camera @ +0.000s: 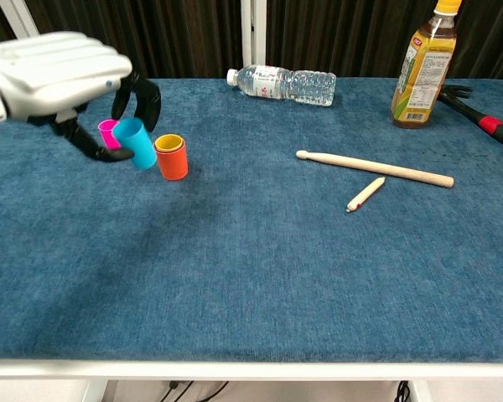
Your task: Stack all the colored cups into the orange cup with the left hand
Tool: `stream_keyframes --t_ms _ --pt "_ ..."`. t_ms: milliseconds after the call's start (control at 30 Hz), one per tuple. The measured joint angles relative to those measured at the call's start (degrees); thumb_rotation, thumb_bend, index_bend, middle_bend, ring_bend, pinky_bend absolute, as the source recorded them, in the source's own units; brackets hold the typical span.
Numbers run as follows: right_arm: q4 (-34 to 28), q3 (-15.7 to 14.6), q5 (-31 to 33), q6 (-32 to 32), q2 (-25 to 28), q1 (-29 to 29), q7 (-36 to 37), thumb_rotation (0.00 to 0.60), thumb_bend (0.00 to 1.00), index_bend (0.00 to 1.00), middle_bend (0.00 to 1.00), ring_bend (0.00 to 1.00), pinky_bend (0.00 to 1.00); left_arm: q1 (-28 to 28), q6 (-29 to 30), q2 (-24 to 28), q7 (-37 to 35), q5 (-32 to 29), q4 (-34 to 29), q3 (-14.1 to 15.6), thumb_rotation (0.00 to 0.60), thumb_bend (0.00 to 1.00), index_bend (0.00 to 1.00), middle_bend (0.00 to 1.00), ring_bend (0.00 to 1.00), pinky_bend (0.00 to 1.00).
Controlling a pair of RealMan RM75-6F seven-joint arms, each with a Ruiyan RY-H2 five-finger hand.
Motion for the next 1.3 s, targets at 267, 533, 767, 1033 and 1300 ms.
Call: stream_keyframes --t_ms 267,533,767,1033,1300 --pt "-0.7 -0.2 -1.1 0.3 0.0 0.3 -0.2 0.6 0.33 0.0 0.0 0.0 0.0 -4.4 -5.1 -1.9 0.9 -6.3 2.8 -3.5 0.6 0.34 0.5 0.48 0.5 0.27" --pt "-0.5 -0.2 -0.6 -0.2 -0.1 0.4 -0.3 0.6 0.33 0.0 0.0 0.0 0.0 -6.5 -6.3 -4.3 1.4 -9.9 7.1 -4.3 0.6 0.34 0.49 0.47 0.49 0.27" --pt "-0.3 -0.4 -1.1 0.0 -0.3 0.4 -0.2 0.6 0.33 0.0 0.0 0.0 0.0 -6.9 -5.5 -5.3 0.9 -9.6 9.1 -3.8 0.6 0.34 0.49 0.47 0.49 0.27" --pt "0.0 -0.4 -0.7 -0.2 -0.4 0.4 0.0 0.6 0.33 0.0 0.0 0.0 0.0 -7.7 -5.7 -6.6 0.0 -10.2 12.2 -3.8 0.6 0.34 0.49 0.47 0.49 0.26" --pt "0.4 -0.4 -0.6 -0.7 -0.6 0.6 0.3 0.6 0.33 0.0 0.0 0.0 0.0 -8.0 -5.9 -8.1 -1.3 -10.6 14.4 -3.3 0.6 0.33 0.47 0.46 0.48 0.26"
